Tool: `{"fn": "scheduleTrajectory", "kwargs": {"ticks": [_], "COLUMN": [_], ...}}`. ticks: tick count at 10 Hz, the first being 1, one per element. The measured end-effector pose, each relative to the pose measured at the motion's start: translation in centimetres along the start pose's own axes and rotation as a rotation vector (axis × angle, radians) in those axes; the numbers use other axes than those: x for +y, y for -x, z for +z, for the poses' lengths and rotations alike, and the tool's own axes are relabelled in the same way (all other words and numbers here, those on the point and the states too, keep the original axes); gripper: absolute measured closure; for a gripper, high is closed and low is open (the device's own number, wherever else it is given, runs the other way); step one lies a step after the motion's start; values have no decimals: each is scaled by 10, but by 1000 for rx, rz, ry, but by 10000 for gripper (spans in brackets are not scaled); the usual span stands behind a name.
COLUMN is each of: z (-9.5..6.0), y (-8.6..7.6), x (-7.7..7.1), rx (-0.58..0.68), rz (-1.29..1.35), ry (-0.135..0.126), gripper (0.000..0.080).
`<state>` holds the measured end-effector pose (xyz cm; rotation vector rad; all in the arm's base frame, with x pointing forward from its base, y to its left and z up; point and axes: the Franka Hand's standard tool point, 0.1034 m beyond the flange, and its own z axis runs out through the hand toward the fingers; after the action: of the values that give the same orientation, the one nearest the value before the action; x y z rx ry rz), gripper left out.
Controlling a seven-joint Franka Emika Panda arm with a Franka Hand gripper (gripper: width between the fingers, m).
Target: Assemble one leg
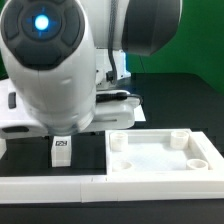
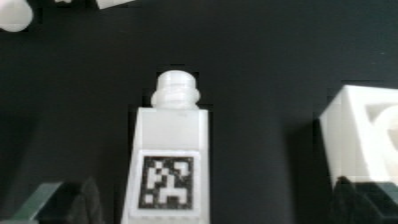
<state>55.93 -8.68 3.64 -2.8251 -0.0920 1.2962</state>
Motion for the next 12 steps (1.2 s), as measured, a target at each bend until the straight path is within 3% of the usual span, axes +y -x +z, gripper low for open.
{"fn": "scheduleTrajectory", "kwargs": {"ticks": [3,4,9,10,11,12], "z": [20,26,29,30,30,30], "y": [-3,-12,-14,-14,-14,-14], "x": [4,8,10,10,10,10], "rx": [-44,-51,-44,-44,-45,-44], "rz": [13,16,15,15,15,15], "ry": [9,9,5,5,5,5], "gripper": [150,150,150,285,285,426]}}
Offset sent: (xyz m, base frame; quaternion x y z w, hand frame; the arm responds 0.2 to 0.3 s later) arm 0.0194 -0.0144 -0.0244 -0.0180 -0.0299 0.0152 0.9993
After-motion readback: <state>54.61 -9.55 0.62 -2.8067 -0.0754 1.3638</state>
